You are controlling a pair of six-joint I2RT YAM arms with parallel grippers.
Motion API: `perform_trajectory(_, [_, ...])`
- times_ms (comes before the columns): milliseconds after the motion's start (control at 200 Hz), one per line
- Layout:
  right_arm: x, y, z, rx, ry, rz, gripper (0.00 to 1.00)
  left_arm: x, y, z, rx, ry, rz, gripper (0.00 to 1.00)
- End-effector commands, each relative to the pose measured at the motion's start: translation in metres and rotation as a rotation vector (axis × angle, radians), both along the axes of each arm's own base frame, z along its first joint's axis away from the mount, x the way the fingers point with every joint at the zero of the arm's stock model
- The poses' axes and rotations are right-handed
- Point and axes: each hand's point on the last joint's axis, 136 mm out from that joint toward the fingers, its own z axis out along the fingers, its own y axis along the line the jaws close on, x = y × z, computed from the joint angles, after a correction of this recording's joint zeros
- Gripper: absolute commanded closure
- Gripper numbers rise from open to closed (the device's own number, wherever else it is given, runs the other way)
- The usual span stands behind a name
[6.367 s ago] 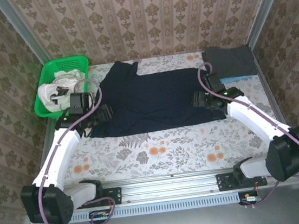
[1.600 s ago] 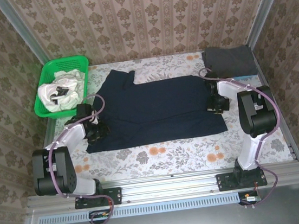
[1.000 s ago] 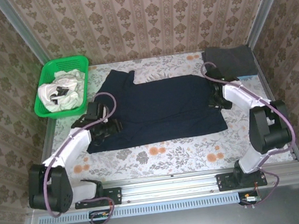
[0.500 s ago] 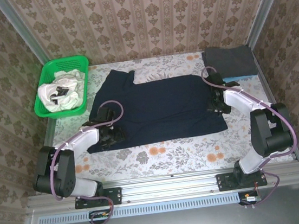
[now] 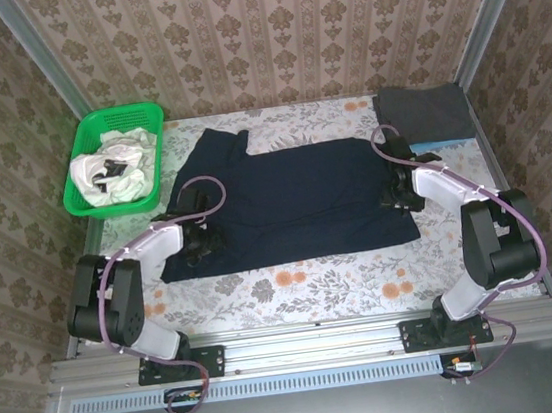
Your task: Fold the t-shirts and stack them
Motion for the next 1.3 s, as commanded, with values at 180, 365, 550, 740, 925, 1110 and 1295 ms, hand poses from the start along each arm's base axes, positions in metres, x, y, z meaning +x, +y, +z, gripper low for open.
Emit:
perform_trajectory(180, [-0.005, 0.003, -0.007, 0.016, 0.010, 0.008, 0.43, 0.017, -0.002, 0.034, 0.013, -0.068, -0.029, 0.87])
perform_trajectory(365, [-0.006, 0.004, -0.011, 0.022, 0.018, 0.008, 0.44, 0.030, -0.006, 0.050, 0.015, -0.095, -0.051, 1.00])
perform_trajectory(550, [-0.008, 0.008, -0.009, 0.025, 0.015, 0.020, 0.43, 0.063, -0.016, 0.071, 0.036, -0.144, -0.113, 1.00])
perform_trajectory(740, [-0.009, 0.018, -0.003, 0.029, 0.004, 0.049, 0.43, 0.106, -0.035, 0.054, 0.092, -0.101, -0.258, 1.00])
perform_trajectory(925, [-0.009, 0.055, 0.015, 0.021, -0.065, 0.159, 0.43, 0.136, -0.048, 0.037, 0.096, -0.062, -0.286, 0.75])
perform_trajectory(1110, [-0.009, 0.186, 0.038, 0.181, -0.259, 0.467, 0.43, 0.168, -0.062, 0.087, 0.047, -0.165, -0.295, 0.52])
perform_trajectory(1295, [-0.001, 0.279, 0.026, 0.132, -0.310, 0.732, 0.35, 0.135, -0.008, 0.116, -0.030, -0.244, -0.106, 0.40])
